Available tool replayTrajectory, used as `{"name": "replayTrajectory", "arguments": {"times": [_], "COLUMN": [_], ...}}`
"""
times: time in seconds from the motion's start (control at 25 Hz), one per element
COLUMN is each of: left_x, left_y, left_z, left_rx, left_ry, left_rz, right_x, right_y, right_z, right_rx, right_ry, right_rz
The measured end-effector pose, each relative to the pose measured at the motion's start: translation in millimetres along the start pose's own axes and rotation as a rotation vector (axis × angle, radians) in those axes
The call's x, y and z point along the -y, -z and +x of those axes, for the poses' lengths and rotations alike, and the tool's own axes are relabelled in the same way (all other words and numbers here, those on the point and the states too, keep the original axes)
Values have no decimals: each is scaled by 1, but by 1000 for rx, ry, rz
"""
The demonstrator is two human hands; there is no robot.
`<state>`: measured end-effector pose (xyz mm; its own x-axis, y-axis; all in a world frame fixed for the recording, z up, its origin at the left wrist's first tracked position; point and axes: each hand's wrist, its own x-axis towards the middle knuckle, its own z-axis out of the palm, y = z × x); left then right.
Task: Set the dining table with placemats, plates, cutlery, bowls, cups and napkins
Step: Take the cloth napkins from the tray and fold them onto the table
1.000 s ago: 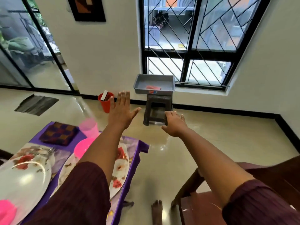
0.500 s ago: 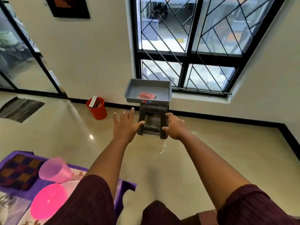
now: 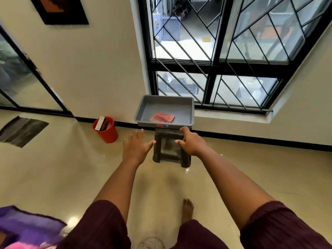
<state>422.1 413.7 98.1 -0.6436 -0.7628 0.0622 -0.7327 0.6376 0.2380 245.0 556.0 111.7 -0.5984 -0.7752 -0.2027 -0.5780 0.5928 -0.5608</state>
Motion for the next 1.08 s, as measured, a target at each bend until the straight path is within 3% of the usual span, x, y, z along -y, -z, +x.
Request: {"name": "replayTrajectory", "arguments": {"times": [0.28,0.52,0.76,1.08], "left_x": [-73,-109,-82,-23], "left_y": [-41,-66,-89,-150], "left_z": [148,228,280,371], "left_rx": [84,155,279,503], "left_ry": [95,-39,37,211], "left_rz": [-77,30,57,-64], "right_x": [-39,-89,-80,-84], "right_y": [51,76,54,-3], "right_z": [146,238,315,424], "right_rx": [122,171,260,536], "right_ry": [5,-118,-115,-209], "right_rz": [-53,-42,19,-45]}}
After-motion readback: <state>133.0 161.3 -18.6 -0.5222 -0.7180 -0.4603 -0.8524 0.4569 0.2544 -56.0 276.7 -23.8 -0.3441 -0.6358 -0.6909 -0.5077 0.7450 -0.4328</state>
